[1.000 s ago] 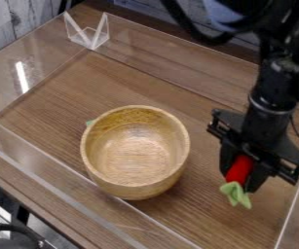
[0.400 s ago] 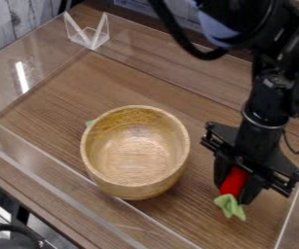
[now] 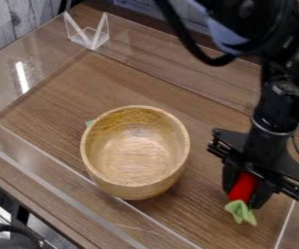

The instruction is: Move the red object to the right side of the table

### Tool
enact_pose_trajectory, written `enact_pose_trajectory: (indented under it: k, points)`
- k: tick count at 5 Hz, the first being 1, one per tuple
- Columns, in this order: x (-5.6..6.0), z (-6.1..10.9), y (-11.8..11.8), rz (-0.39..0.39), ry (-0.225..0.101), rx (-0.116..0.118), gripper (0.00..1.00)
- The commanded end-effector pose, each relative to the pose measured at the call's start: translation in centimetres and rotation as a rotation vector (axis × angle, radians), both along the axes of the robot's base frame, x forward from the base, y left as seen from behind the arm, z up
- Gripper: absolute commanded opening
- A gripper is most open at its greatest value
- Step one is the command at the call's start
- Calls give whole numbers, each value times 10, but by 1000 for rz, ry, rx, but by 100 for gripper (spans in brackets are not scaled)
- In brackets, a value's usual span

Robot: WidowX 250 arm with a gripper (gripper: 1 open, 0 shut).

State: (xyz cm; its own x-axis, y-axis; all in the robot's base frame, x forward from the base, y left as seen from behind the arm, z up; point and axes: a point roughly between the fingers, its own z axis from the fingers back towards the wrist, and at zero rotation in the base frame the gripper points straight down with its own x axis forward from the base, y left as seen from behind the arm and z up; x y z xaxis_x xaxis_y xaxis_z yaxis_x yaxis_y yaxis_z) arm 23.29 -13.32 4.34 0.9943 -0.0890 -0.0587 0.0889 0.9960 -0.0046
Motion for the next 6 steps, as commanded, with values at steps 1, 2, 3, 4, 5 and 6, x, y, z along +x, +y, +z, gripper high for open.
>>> enact_pose_trajectory:
  k: [1,2,3,4,5,6]
  points:
    - [16,8,-14,-5,-45,-27,100]
    - [15,12,-9,-35,-39,-26,100]
    - [15,24,-2,-67,-41,-21,100]
    - [14,18,-8,-106,-47,-19,100]
    - [15,44,-14,-135,-105,-30,100]
    - [21,77,-13,-147,-179,-45,100]
